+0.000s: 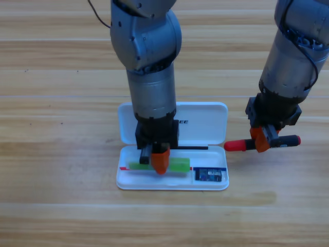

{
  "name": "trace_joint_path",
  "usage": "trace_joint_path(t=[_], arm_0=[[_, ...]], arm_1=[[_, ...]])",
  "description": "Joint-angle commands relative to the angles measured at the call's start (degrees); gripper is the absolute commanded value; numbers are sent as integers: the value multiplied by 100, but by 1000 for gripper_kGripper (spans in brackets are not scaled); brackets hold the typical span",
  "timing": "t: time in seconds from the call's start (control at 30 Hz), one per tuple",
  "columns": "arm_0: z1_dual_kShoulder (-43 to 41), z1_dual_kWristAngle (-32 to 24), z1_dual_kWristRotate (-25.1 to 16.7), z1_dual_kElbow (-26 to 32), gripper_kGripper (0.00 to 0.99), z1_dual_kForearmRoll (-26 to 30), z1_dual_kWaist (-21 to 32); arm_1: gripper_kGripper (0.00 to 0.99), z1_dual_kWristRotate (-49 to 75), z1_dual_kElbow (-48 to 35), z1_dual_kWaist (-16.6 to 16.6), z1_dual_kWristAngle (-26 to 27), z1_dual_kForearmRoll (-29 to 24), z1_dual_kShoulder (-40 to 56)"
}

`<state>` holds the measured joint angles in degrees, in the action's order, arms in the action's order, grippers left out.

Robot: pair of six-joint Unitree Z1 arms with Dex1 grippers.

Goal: Clean up eraser and pencils

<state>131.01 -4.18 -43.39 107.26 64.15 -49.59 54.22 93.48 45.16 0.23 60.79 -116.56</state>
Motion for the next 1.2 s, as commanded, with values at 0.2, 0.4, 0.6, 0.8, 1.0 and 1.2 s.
trace_joint_path(t=[0.2,0.4,0.6,0.8,1.0,1.2], arm_0=[[232,-75,94,-162,0,80,99],[241,-75,181,-162,0,80,99],[232,-75,243,-135,561,150,99],[215,-75,305,-109,990,194,99],[215,-75,322,-91,990,221,99],[-49,-48,375,-91,990,396,99]], arm_1=[[0,-52,21,143,91,65,-51],[0,-52,39,143,83,65,-69],[0,-43,56,143,74,65,-86],[0,-52,65,134,74,65,-86],[0,-43,91,143,74,65,-113],[0,-105,346,239,74,65,-332]])
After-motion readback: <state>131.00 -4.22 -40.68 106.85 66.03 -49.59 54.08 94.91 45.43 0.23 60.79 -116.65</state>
